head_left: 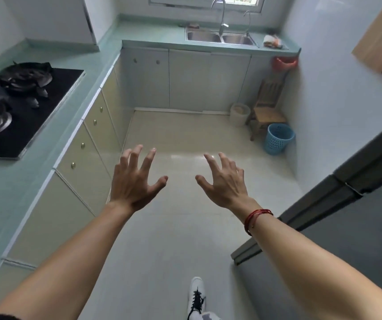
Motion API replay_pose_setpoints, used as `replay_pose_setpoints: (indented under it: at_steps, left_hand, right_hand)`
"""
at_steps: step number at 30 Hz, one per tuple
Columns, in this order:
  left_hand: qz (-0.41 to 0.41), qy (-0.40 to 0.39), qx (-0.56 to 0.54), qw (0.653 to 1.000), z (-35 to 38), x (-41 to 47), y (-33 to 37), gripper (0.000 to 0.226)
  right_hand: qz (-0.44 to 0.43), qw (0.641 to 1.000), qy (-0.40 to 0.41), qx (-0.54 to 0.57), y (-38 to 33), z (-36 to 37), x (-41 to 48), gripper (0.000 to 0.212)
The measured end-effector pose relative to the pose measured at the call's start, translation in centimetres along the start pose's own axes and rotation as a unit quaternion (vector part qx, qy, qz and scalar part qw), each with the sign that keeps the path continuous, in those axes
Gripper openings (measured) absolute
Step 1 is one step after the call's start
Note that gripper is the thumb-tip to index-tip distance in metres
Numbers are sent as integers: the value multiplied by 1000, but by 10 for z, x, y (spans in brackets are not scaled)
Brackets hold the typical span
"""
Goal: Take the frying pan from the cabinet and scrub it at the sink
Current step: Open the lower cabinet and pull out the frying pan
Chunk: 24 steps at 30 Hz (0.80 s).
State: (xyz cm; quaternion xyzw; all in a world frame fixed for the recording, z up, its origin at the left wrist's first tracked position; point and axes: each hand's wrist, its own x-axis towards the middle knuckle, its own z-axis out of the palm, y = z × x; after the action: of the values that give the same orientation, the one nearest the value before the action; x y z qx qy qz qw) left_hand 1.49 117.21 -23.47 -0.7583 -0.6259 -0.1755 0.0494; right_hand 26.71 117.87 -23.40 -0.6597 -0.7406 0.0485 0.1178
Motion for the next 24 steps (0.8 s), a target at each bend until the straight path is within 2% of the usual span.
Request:
replay_pose_setpoints:
  at_steps: [6,12,19,24]
  left_hand:
    - [-52,-12,-3,999,37,92,-5,76]
    - [-100,-6,5,995,68,154,-34,76]
    - [-173,6,5,985,98,202,-102,76]
    - [-262,22,4,965,99,218,-166,77]
  right_hand:
    - [-35,999,-23,-3,32,7,113,72]
    - [-86,996,-35,-13,27,30,212,71]
    - [-167,984,-53,-25,-21,62,318,73]
    - [-243,966,-78,-40,-82,75,385,73]
